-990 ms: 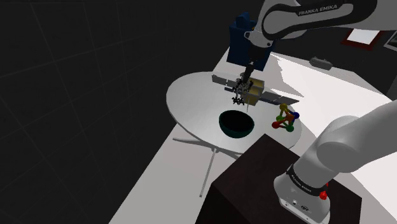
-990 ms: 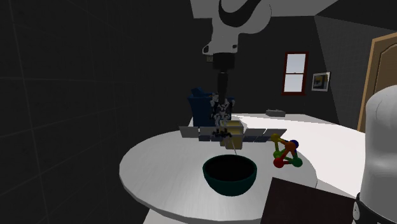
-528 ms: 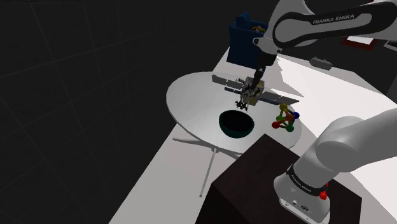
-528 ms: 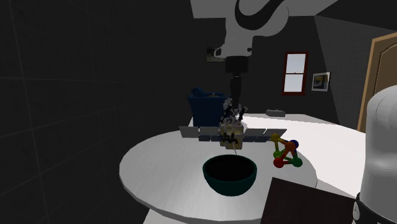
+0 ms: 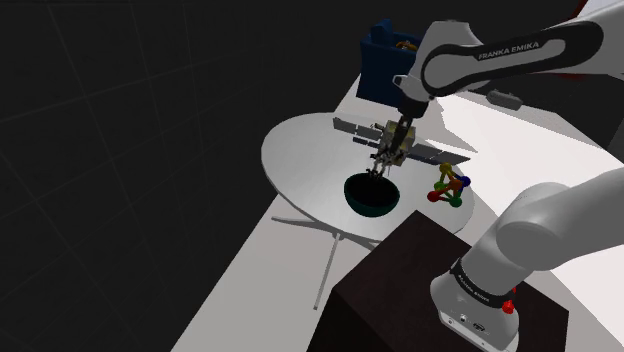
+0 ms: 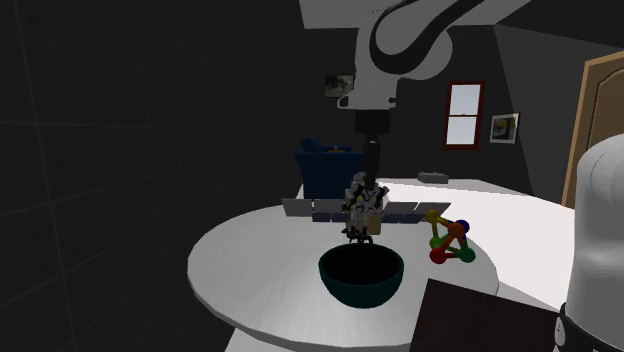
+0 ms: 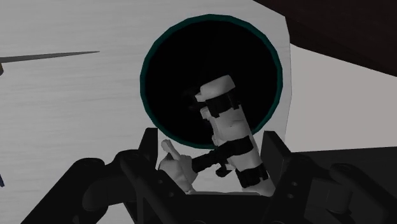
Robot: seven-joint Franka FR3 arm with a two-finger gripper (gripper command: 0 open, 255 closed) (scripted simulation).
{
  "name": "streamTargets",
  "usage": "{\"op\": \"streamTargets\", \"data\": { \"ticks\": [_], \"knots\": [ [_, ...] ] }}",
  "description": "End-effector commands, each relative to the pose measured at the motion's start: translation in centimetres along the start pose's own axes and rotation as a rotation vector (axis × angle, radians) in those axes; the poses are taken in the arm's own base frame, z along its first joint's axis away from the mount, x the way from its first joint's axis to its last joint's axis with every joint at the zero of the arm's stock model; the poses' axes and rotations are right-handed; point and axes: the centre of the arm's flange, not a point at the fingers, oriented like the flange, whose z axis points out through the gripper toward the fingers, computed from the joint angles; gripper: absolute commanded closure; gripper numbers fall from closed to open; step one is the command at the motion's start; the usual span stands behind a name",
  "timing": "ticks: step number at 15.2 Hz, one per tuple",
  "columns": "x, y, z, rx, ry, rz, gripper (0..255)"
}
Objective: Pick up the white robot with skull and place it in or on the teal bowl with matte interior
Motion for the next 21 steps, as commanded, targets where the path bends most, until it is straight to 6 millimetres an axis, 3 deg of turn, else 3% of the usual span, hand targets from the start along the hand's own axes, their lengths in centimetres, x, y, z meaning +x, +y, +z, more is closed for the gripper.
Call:
{"op": "streamTargets", "data": {
  "ticks": [1,10,18,19,21],
  "knots": [
    [0.1,-0.2,1.0,0.0,0.001,0.0,255],
    [0.0,-0.4,5.8,0.0,0.001,0.0,255],
    [0.0,-0.4,5.9,0.0,0.001,0.0,255],
    [0.0,-0.4,5.9,0.0,0.001,0.0,0],
    [0.0,-0.4,5.9,0.0,0.001,0.0,0]
  ]
}}
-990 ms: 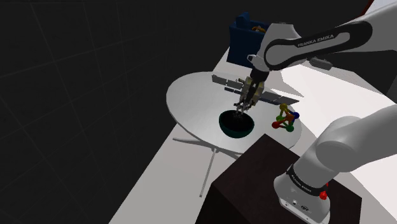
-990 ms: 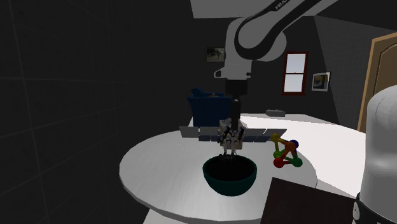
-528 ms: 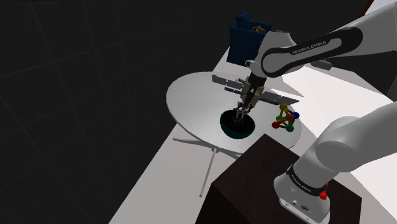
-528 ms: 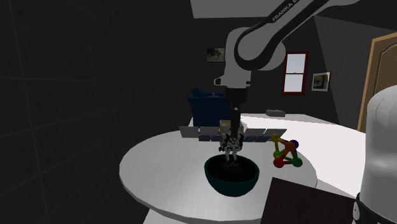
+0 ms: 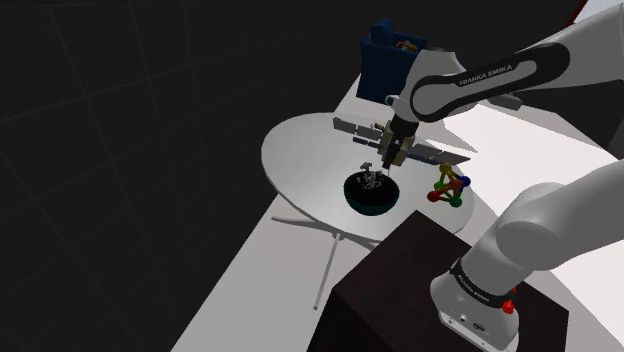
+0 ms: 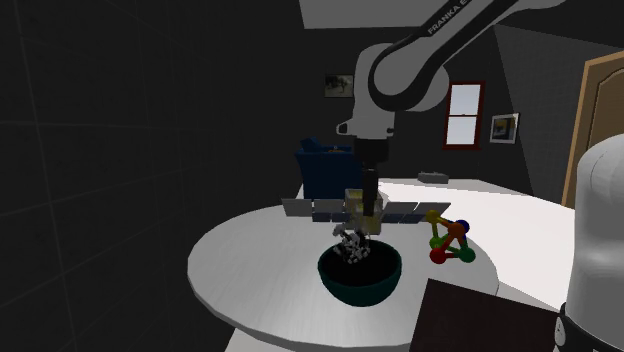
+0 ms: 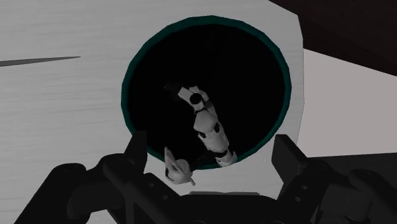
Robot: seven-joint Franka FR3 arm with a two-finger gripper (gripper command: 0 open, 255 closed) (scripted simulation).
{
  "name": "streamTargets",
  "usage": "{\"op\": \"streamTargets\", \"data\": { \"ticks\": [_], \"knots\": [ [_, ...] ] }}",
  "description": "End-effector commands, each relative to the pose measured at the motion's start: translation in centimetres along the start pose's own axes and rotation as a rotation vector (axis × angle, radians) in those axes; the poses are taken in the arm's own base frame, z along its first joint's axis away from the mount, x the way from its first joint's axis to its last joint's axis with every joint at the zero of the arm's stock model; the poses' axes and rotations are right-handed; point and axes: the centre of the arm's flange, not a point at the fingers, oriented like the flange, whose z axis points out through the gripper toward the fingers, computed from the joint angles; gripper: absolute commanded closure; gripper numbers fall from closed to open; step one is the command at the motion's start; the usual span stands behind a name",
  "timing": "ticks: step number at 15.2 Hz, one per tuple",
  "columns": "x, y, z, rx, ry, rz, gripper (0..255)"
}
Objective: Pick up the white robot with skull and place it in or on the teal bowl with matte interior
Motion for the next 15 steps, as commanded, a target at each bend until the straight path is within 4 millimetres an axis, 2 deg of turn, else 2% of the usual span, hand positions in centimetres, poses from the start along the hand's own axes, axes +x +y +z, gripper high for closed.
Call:
{"op": "streamTargets", "data": {
  "ticks": [1,3,7,15],
  "knots": [
    [0.0,0.0,0.0,0.0,0.0,0.0,0],
    [0.0,0.0,0.0,0.0,0.0,0.0,0],
    [0.0,0.0,-5.0,0.0,0.0,0.0,0],
    [0.0,0.0,-5.0,0.0,0.0,0.0,0]
  ]
}}
